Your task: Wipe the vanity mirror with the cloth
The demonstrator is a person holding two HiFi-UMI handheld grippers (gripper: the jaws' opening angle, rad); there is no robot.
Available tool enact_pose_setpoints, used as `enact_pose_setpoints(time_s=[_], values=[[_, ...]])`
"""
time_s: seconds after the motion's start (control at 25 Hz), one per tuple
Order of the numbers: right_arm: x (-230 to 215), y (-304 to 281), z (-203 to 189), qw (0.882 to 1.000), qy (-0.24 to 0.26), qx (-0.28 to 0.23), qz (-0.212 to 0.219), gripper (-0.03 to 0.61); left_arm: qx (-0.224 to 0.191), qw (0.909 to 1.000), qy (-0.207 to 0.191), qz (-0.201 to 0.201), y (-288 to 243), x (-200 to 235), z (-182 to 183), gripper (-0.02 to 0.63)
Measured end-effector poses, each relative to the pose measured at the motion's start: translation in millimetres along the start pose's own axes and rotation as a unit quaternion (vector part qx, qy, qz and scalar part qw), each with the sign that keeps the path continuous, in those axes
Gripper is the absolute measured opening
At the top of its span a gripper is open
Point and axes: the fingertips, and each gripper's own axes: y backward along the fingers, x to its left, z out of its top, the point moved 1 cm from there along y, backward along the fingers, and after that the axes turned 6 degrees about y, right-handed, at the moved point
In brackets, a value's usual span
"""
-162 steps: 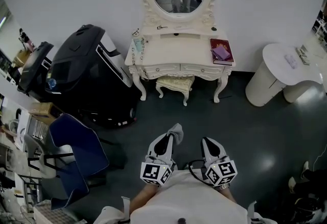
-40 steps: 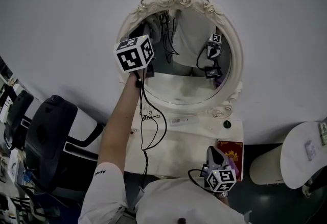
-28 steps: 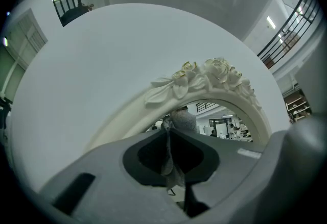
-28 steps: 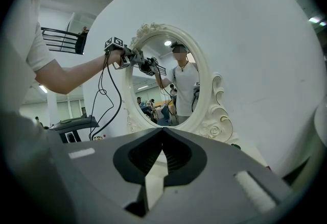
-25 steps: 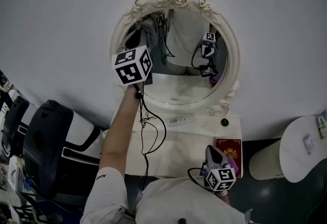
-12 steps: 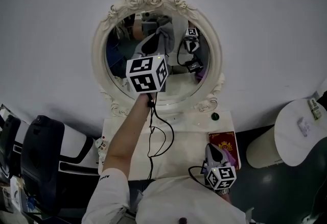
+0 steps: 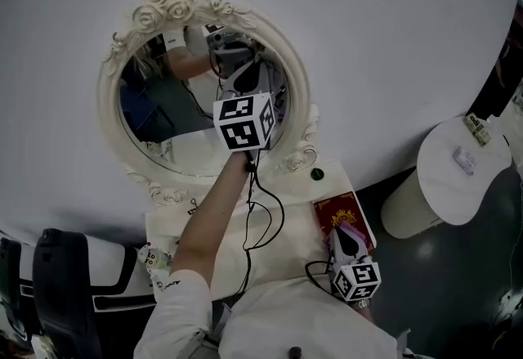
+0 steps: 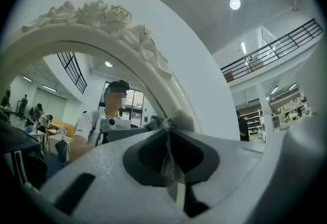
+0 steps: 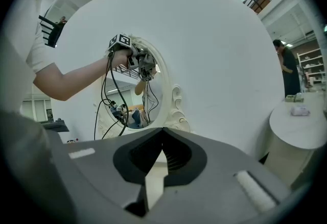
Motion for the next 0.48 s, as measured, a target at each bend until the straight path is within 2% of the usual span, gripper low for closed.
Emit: enact_pose_setpoints(time_s=[0.24, 0.48], values=[[-8, 11, -5, 1.000, -0.007, 0.007, -0.027, 0.008, 0.009, 0.9999, 0.001, 0.014, -7, 11, -18, 0.021], [8, 1, -3, 1.000, 0.000, 0.010, -0.007, 0.008, 0.017, 0.9992, -0.024, 0.026, 7, 34, -14, 0.021]])
